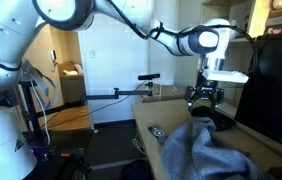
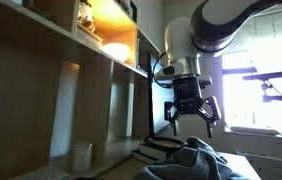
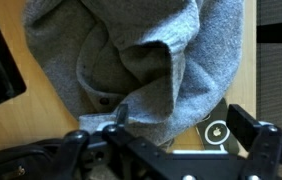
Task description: Hang the sweater on the computer
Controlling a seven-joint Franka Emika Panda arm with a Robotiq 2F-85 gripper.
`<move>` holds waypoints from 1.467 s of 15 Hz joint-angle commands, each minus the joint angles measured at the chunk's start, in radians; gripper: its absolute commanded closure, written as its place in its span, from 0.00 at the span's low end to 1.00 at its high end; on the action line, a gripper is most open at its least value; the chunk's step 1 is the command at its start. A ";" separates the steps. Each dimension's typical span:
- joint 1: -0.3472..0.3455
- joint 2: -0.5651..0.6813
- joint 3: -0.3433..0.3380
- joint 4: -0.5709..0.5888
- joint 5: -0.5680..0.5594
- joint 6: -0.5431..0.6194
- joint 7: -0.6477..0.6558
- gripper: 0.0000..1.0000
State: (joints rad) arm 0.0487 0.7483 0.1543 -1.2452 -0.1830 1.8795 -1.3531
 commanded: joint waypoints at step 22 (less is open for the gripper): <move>-0.027 0.080 -0.027 -0.030 0.012 0.004 0.000 0.00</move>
State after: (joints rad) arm 0.0159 0.8274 0.1344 -1.2792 -0.1762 1.8858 -1.3504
